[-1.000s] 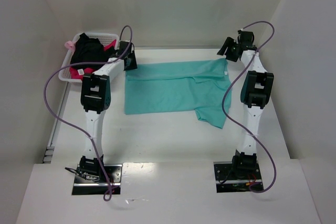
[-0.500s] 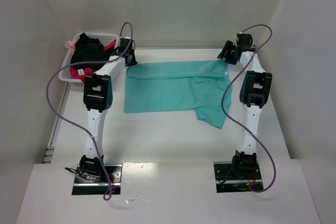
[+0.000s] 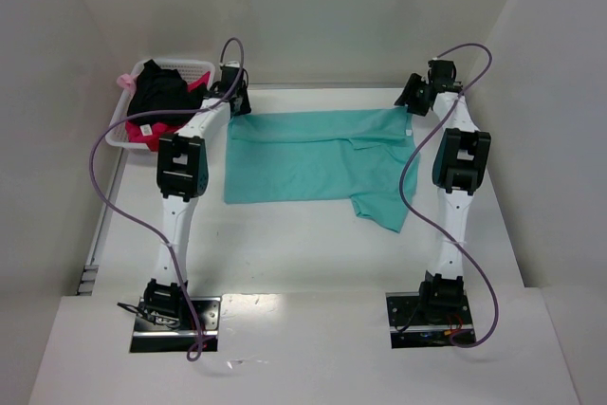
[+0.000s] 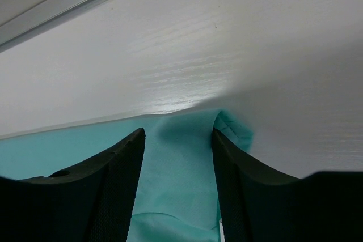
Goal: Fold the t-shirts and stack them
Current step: Fold the flattened tshirt in 1/3 of the way
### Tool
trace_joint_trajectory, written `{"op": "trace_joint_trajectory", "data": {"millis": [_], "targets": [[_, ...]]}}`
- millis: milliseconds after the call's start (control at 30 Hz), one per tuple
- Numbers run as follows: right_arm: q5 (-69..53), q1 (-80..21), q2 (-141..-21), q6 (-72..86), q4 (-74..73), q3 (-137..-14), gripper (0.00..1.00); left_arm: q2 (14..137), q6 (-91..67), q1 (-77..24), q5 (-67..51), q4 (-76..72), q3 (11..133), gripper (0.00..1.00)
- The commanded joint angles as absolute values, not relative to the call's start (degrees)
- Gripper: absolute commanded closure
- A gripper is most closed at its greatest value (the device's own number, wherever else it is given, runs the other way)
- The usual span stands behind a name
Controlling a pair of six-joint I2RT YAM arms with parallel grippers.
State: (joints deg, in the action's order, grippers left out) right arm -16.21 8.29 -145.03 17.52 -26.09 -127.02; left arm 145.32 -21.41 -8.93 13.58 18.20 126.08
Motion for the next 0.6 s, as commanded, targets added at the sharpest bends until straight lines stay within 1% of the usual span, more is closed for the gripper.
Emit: {"op": "trace_joint_trajectory", "data": {"millis": [0,167,200,300,333,400,433,533,567], "targets": [[-15.6,8.7,-146.6,17.5,-26.8,-130.9,0.44,146.4,-22.3,-9.1,16.3,20.0,129.3,0.53],[-15.6,8.7,-146.6,17.5,-26.8,-130.9,0.48,142.7,-24.0,-10.2,22.3,22.0,126.1,0.52],[-15.6,8.7,-146.6,17.5,-26.8,-130.9,0.51,141.7,-24.0,-10.2,23.2,22.0,124.8,0.54],[-15.6,8.7,-147.1,17.5,-26.8,-131.5,0.58,138.3,-25.3,-10.2,26.4,20.6,119.8,0.59],[-15.6,8.7,-147.7,17.5,-26.8,-132.0,0.63,137.2,-25.8,-10.2,26.4,19.8,118.6,0.59],[-15.0,8.7,-147.7,18.0,-26.8,-132.0,0.67,136.6,-26.4,-10.2,26.9,19.1,117.0,0.61],[-15.0,8.7,-147.7,18.0,-27.3,-132.0,0.74,136.6,-26.4,-10.2,26.9,19.1,116.3,0.62],[-15.0,9.2,-147.7,18.0,-27.3,-132.0,0.79,136.6,-26.9,-10.2,27.6,19.1,116.3,0.62],[-15.0,9.2,-147.7,18.5,-27.3,-132.0,0.83,136.6,-26.9,-10.2,27.6,19.1,116.3,0.62]]}}
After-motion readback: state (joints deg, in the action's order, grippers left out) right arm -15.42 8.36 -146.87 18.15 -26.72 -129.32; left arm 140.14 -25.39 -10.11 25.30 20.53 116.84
